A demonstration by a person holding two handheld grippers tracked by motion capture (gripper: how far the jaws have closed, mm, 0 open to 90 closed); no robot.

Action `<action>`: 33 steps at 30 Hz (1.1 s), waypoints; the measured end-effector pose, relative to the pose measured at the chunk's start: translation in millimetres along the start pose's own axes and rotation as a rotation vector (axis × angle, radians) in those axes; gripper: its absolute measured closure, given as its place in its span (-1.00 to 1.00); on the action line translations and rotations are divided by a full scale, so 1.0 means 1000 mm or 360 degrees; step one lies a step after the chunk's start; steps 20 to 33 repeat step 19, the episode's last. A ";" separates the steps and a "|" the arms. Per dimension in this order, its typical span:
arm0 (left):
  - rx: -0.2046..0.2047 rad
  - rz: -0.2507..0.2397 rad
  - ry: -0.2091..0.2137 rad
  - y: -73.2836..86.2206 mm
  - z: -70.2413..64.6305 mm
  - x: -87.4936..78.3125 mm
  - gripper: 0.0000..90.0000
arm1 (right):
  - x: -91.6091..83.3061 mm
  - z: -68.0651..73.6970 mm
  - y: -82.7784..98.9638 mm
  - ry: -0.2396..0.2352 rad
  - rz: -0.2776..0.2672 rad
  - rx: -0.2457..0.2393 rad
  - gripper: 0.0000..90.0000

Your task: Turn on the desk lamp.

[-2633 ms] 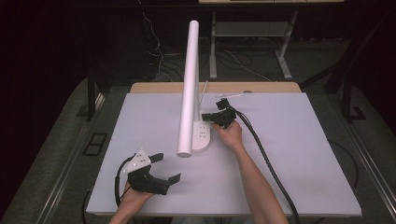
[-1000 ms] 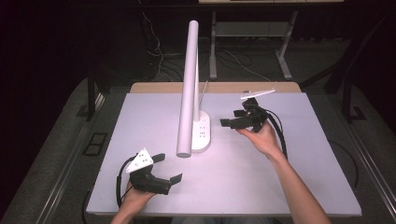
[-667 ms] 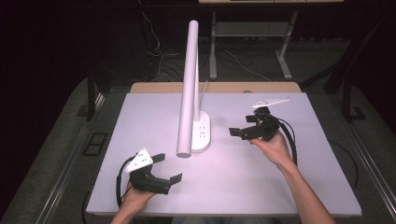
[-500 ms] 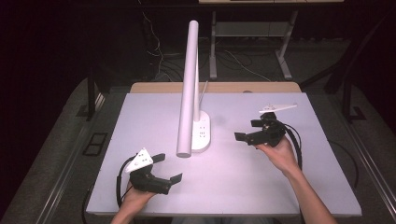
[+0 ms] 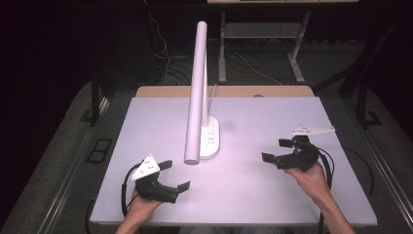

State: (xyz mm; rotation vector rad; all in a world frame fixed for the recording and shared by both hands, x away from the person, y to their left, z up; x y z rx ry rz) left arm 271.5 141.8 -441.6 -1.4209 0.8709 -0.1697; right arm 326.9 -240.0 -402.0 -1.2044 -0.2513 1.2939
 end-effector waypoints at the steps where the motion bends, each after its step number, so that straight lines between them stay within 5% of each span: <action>1: -0.0002 0.0001 -0.0003 0.000 0.000 0.000 -1.00 | -0.003 0.001 0.003 0.0003 -0.0004 -0.0002 -1.00; 19: 0.0001 0.0007 0.0006 -0.001 0.000 0.001 -1.00 | -0.038 0.014 0.056 0.0000 -0.0081 0.0056 -1.00; 33: 0.0001 0.0007 0.0006 -0.001 0.000 0.001 -1.00 | -0.038 0.014 0.056 0.0000 -0.0081 0.0056 -1.00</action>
Point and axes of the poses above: each handheld gripper's, and its own axes: x roughly forward along the jaws, y roughly out of its underside, z roughly to its left, the point moved 4 cm from there along x, roughly forward along the jaws, and after that the axes turned 14 degrees about -y, right-handed, at the moved point
